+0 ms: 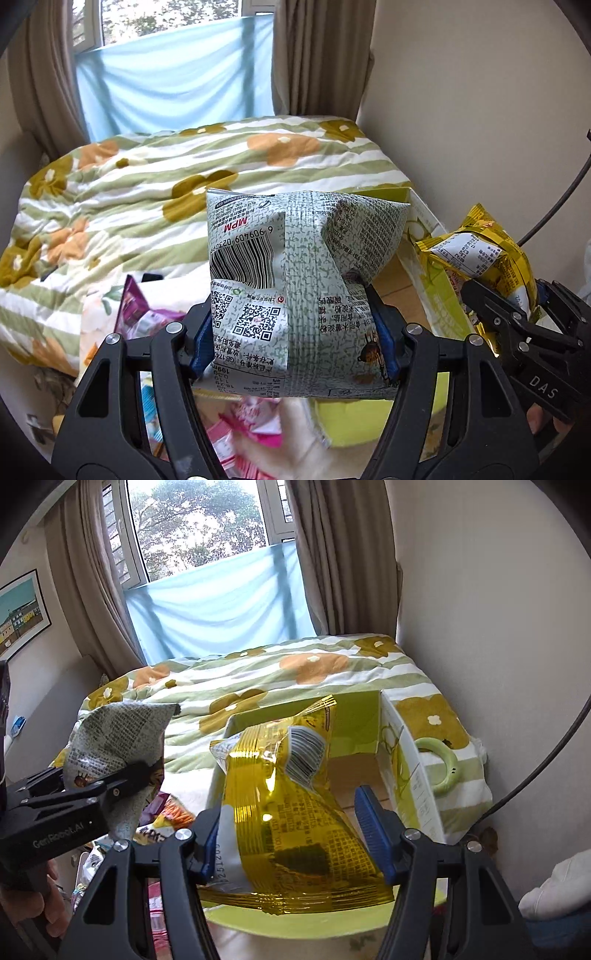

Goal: Organize snacks
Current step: 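Carry both bags over the yellow box and open both tools to drop them, then grasp the purple-brown bag with the left tool while the right tool grasps the pink bag, then carry both bags into the yellow box and open both tools to release them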

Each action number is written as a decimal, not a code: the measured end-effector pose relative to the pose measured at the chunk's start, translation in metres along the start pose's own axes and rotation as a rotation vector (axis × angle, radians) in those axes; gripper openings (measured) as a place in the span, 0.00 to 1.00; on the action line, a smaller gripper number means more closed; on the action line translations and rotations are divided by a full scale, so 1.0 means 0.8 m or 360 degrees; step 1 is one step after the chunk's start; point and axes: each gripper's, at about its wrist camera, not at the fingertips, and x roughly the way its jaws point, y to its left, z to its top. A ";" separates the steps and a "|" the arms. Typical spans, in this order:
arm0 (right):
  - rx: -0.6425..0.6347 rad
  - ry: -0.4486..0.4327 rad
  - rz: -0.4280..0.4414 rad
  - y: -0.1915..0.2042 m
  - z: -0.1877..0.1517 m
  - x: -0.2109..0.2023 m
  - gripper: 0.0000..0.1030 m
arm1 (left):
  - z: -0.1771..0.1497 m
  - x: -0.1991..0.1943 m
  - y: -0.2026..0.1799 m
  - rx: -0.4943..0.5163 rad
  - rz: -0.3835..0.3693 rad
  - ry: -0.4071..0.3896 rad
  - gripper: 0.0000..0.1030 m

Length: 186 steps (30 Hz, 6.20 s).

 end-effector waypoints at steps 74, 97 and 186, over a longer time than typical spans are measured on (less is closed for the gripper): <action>-0.0182 0.0119 0.0194 -0.062 0.069 0.041 0.99 | -0.023 -0.056 -0.012 -0.0194 0.0240 -0.0056 1.00; -0.0154 -0.0019 0.0228 0.122 -0.094 -0.083 0.99 | -0.242 -0.224 0.202 -0.0284 0.0325 -0.0073 1.00; -0.0344 0.0263 0.0156 0.250 -0.230 -0.004 0.63 | -0.332 -0.182 0.283 -0.0153 0.0243 0.0023 0.52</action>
